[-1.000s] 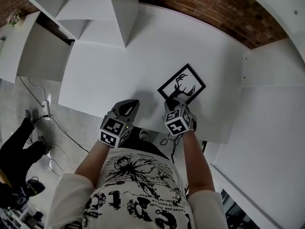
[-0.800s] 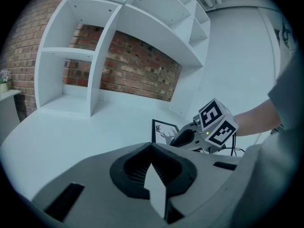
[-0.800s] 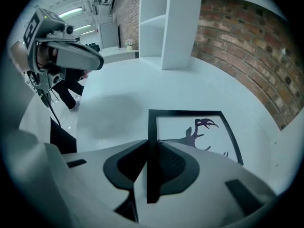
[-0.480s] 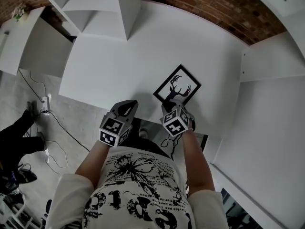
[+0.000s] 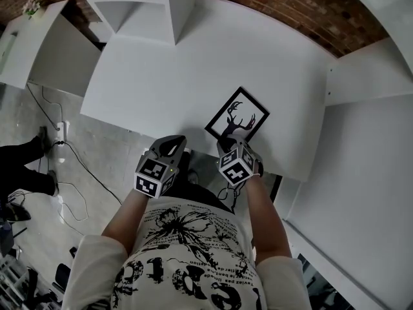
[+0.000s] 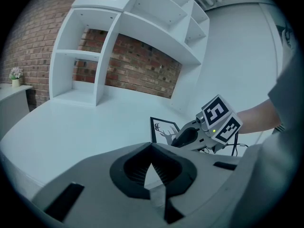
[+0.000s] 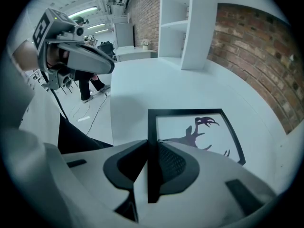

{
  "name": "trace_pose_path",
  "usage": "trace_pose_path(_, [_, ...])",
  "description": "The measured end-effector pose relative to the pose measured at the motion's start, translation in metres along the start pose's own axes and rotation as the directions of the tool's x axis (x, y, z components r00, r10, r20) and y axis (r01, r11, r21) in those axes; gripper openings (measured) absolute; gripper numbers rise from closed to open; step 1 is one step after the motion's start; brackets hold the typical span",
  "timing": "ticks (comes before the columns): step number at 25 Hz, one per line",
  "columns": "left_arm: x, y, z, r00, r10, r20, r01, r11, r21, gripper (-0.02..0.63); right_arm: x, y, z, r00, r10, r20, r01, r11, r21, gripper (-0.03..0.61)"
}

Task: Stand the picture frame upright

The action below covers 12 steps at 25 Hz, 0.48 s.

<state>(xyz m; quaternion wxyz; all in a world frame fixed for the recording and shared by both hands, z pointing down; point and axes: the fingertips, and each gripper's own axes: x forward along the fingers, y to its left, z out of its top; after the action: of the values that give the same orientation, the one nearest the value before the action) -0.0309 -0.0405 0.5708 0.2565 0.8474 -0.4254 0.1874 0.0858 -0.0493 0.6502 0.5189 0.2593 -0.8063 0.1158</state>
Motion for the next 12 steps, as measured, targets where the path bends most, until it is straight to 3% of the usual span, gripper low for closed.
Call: trace_pose_path(12, [-0.020,-0.020,-0.030,1.000,0.013,0.007,-0.012,0.999,-0.036,0.008,-0.011,0.039,-0.019,0.999,0.015,0.029,-0.012,0.995,-0.099,0.074])
